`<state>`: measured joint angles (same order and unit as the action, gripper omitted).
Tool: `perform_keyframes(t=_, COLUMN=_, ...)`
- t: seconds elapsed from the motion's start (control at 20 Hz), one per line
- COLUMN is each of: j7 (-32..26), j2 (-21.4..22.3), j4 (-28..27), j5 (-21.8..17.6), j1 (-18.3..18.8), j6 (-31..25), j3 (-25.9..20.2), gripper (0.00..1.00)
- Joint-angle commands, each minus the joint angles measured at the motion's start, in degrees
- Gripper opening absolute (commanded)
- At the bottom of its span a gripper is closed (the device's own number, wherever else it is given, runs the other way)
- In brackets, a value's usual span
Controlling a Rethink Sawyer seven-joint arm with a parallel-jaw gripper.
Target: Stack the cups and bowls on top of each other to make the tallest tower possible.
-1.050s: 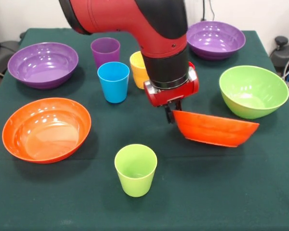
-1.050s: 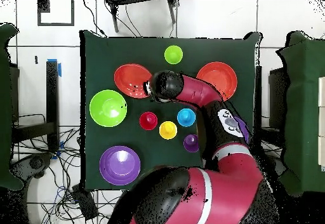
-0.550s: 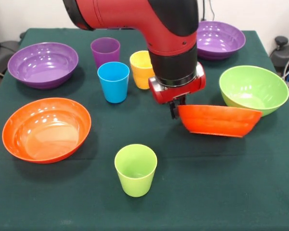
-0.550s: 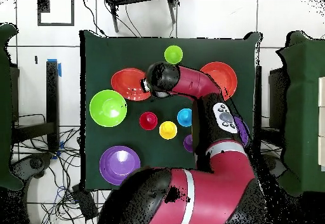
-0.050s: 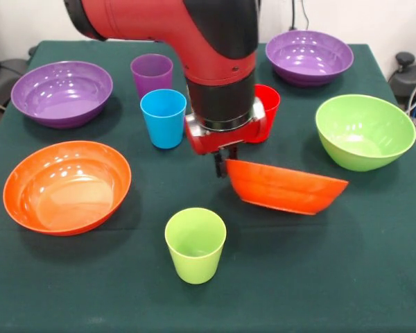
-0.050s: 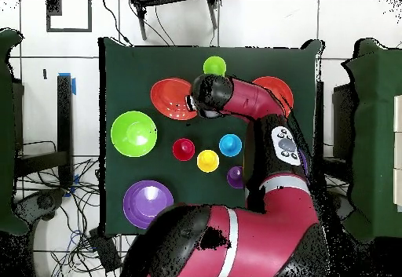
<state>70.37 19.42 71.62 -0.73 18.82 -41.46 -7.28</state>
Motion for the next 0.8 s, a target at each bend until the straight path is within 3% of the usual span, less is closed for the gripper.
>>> perform_keyframes(t=0.05, j7=5.95, j2=-4.68, j4=-4.9, j5=-4.32, j1=-2.03, j6=-4.29, j3=2.25, gripper=0.0)
perform_keyframes(t=0.2, j7=5.62, j2=-3.85, j4=-3.19, j5=-3.96, j1=-2.14, j6=-4.1, j3=2.62, gripper=0.0)
perform_keyframes(t=0.8, j7=6.32, j2=-5.57, j4=-5.57, j5=-2.19, j1=-4.13, j6=-12.13, j3=3.81, gripper=0.0)
